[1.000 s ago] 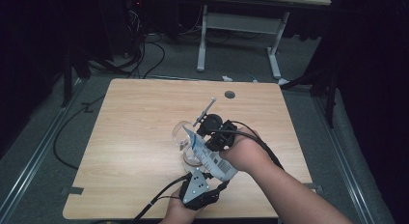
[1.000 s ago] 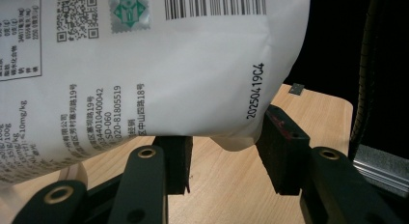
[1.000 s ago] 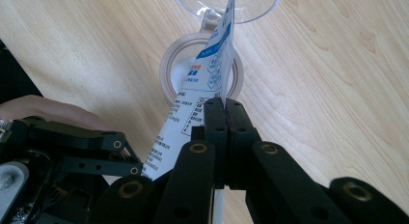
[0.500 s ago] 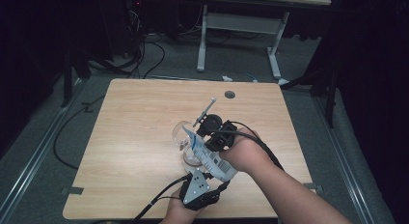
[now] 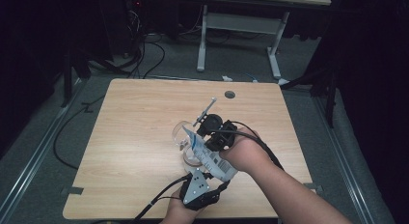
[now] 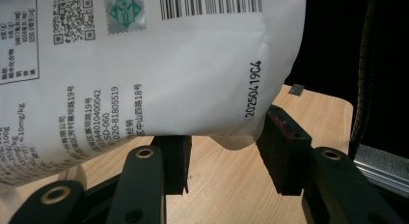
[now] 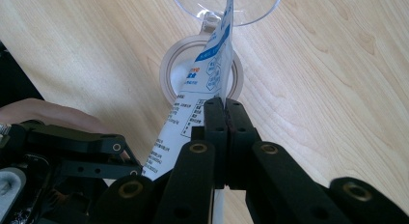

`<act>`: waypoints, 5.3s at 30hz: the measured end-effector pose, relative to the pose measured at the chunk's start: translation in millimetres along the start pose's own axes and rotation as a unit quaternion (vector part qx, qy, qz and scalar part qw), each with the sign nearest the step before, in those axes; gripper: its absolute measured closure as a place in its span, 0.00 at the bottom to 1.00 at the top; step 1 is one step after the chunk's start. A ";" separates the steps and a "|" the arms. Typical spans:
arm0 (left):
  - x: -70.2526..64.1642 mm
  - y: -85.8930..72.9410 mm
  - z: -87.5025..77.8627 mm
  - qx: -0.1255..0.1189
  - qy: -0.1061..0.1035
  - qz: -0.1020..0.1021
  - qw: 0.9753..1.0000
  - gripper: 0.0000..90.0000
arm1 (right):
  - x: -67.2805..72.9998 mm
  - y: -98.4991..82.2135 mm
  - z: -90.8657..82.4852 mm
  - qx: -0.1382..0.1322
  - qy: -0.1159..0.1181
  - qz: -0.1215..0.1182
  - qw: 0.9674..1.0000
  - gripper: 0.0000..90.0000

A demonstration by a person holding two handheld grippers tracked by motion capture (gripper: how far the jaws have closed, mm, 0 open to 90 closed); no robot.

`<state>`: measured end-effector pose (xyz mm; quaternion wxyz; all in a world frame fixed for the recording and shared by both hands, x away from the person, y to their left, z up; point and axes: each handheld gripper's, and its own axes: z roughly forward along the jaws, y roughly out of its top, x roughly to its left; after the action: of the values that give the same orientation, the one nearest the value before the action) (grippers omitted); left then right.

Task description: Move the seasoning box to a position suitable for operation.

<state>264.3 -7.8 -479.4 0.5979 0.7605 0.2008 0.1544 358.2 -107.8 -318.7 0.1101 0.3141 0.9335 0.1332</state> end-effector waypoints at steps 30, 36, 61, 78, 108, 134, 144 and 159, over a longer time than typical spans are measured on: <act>1.7 1.8 2.1 0.000 -0.001 -0.002 1.000 0.63 | -0.7 2.6 0.5 0.004 -0.005 -0.005 1.000 1.00; 2.2 2.3 2.2 0.001 -0.001 -0.004 1.000 0.63 | 0.0 3.7 0.6 0.008 -0.006 -0.003 1.000 1.00; -0.4 3.9 1.7 -0.006 -0.007 -0.001 1.000 0.61 | -0.4 4.0 -0.5 0.005 -0.006 -0.009 1.000 1.00; -1.1 4.1 0.9 -0.009 -0.004 0.005 1.000 0.63 | 0.7 4.6 0.3 0.002 -0.006 -0.008 1.000 1.00; -1.3 4.1 0.5 -0.011 -0.004 0.005 1.000 0.64 | 1.2 4.0 -0.6 0.001 -0.007 -0.009 1.000 1.00; -1.5 5.2 -0.7 -0.015 -0.006 0.003 1.000 0.64 | 2.0 5.1 -1.6 0.002 -0.008 -0.013 1.000 1.00; -1.4 5.2 -0.7 -0.016 -0.006 0.003 1.000 0.64 | 2.3 5.3 -1.6 0.003 -0.010 -0.016 1.000 1.00; -1.4 6.4 -1.6 -0.019 -0.007 0.000 1.000 0.63 | 3.2 6.3 -0.9 0.001 -0.010 -0.017 1.000 1.00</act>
<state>263.1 -8.4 -472.7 0.6139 0.7499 0.1932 0.1528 359.0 -101.1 -316.2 0.1217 0.2998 0.9376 0.1274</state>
